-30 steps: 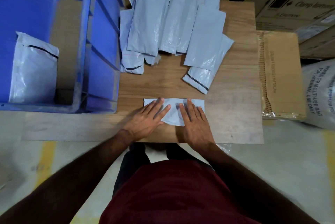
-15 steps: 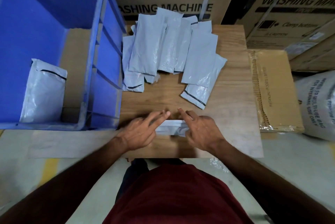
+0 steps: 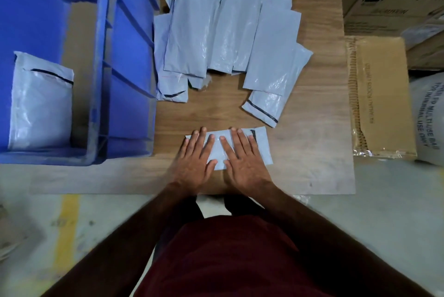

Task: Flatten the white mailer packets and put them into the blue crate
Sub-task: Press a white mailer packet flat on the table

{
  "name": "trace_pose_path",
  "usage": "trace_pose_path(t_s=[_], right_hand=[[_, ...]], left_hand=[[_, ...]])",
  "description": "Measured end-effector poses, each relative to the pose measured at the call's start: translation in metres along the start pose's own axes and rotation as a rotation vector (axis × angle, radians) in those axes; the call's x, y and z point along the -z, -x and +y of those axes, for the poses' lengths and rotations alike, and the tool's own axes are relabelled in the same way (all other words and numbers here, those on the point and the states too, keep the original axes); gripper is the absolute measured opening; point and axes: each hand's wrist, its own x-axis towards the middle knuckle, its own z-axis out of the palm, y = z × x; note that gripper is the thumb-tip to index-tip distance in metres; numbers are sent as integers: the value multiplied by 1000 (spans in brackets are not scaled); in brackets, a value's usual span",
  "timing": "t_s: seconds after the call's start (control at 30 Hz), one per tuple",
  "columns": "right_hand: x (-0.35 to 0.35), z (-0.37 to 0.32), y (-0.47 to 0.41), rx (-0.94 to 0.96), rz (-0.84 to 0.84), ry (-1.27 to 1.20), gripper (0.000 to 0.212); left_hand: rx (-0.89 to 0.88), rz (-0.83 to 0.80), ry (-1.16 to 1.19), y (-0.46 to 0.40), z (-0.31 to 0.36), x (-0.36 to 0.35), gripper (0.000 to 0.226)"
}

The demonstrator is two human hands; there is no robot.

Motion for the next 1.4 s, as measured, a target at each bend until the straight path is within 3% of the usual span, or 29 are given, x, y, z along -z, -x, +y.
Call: trace_pose_path(t_s=[0.23, 0.37, 0.53, 0.67, 0.83, 1.4], right_hand=[[0, -5, -1, -46, 5, -96, 67], [9, 11, 11, -156, 99, -106, 64], [-1, 31, 22, -153, 47, -61, 65], [-1, 30, 21, -147, 53, -83, 65], [0, 40, 36, -218, 135, -166, 66], [-2, 9, 30, -216, 66, -79, 71]], left_hand=[[-92, -5, -50, -6, -16, -1, 69], [-23, 50, -102, -13, -7, 9, 67], [-183, 31, -50, -18, 21, 1, 68], [-62, 38, -17, -16, 36, -2, 69], [-187, 35, -7, -17, 53, -3, 68], [-83, 35, 40, -8, 35, 2, 66]])
